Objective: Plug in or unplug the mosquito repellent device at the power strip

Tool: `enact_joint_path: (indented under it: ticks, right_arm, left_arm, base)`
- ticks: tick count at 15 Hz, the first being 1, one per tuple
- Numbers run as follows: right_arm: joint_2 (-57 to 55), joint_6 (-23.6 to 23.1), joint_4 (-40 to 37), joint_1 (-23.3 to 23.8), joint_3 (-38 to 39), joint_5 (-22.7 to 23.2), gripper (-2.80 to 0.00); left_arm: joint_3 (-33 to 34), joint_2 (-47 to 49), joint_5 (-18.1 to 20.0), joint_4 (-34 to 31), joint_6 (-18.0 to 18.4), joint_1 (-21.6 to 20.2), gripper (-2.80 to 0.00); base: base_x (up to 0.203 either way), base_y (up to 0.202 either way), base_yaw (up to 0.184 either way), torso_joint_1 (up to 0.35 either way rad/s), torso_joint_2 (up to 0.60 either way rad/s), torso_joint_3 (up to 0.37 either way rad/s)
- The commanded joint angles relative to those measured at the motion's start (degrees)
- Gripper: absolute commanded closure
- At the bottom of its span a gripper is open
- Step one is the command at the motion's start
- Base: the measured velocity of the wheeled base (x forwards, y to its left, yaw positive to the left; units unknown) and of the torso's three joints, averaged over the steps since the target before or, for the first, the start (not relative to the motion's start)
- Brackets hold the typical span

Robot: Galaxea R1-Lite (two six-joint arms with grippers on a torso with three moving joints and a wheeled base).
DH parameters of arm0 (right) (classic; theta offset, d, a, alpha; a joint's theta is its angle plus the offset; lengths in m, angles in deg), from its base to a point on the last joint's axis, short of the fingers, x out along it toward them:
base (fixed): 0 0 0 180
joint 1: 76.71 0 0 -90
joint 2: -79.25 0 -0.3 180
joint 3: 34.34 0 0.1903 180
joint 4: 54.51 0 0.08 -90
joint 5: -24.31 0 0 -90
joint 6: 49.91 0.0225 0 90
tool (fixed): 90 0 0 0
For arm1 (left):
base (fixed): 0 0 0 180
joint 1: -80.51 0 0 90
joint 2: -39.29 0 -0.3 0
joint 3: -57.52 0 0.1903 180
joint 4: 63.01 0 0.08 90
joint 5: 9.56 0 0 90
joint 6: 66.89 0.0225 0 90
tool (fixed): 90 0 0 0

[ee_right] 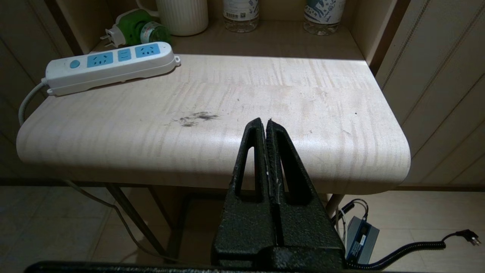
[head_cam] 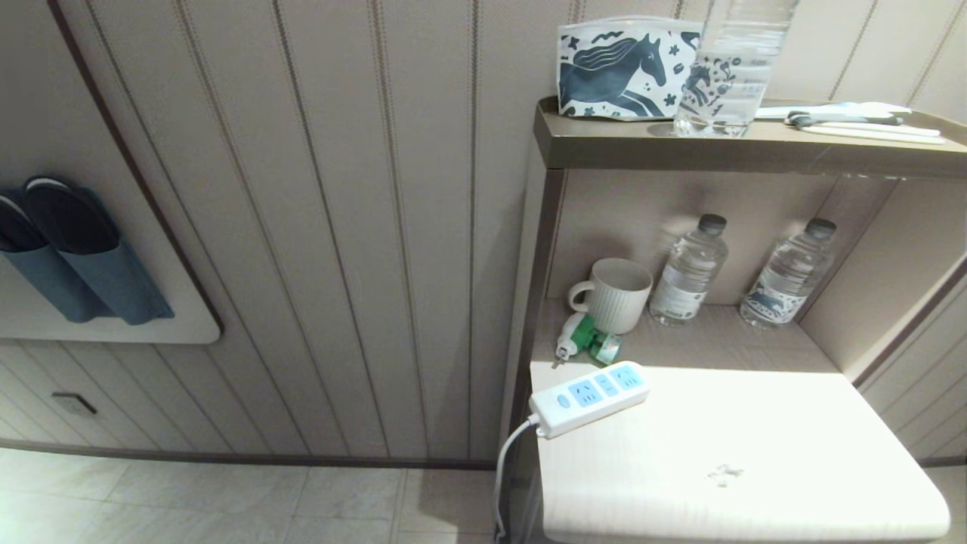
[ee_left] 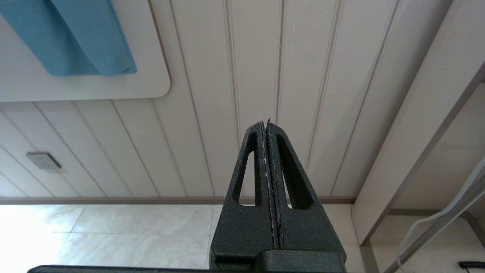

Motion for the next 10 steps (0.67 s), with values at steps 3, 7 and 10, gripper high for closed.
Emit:
enact_joint_path:
  ticks: [3, 7, 10]
  right_arm:
    - [-0.32, 0.0, -0.03, -0.02, 0.0, -0.02, 0.0]
    - [-0.23, 0.0, -0.03, -0.11, 0.0, -0.02, 0.0]
    - [-0.23, 0.09, -0.03, -0.11, 0.0, -0.02, 0.0]
  left_arm:
    - [0.0, 0.02, 0.0, 0.03, 0.03, -0.03, 0.0]
    - [0.0, 0.02, 0.0, 0.03, 0.03, -0.03, 0.0]
    - [0.0, 0.02, 0.0, 0.03, 0.03, 0.06, 0.0]
  base:
    - [0.0, 0.0, 0.0, 0.0, 0.0, 0.0]
    - [0.0, 0.0, 0.0, 0.0, 0.0, 0.0]
    - [0.0, 0.0, 0.0, 0.0, 0.0, 0.0]
